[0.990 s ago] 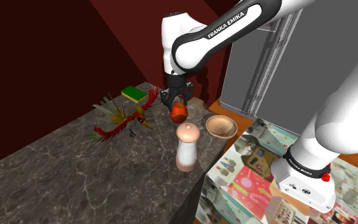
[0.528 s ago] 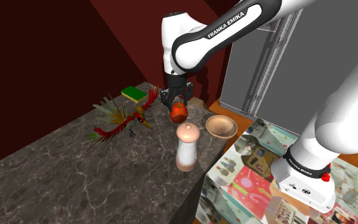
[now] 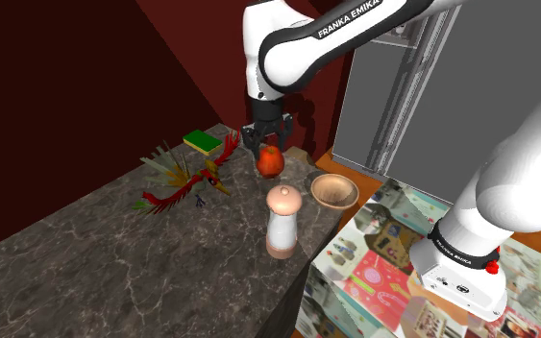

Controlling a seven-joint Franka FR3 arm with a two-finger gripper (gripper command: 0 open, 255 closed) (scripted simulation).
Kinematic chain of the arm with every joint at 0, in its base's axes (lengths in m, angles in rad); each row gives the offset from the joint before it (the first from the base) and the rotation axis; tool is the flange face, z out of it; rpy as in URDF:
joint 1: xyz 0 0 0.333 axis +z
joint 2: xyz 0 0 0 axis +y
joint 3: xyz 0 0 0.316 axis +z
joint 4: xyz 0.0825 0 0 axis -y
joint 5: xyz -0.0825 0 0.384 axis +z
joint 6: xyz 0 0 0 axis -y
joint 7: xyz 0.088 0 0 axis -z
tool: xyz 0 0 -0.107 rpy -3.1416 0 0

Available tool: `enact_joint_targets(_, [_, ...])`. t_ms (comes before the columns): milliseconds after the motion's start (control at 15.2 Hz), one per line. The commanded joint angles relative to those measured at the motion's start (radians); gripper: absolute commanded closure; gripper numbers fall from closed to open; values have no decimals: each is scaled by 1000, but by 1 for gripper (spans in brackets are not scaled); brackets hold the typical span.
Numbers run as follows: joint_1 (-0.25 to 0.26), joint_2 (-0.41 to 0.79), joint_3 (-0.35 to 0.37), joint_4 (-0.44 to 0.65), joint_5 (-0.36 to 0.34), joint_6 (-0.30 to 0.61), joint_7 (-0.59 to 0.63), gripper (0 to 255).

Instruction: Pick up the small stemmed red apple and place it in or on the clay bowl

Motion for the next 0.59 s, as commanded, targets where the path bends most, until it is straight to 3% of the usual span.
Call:
enact_joint_targets(0, [0,-12,-1,13,4,-25,-3,255])
enact_joint_targets(528, [-2,-53,-5,81,16,-132,-11,255])
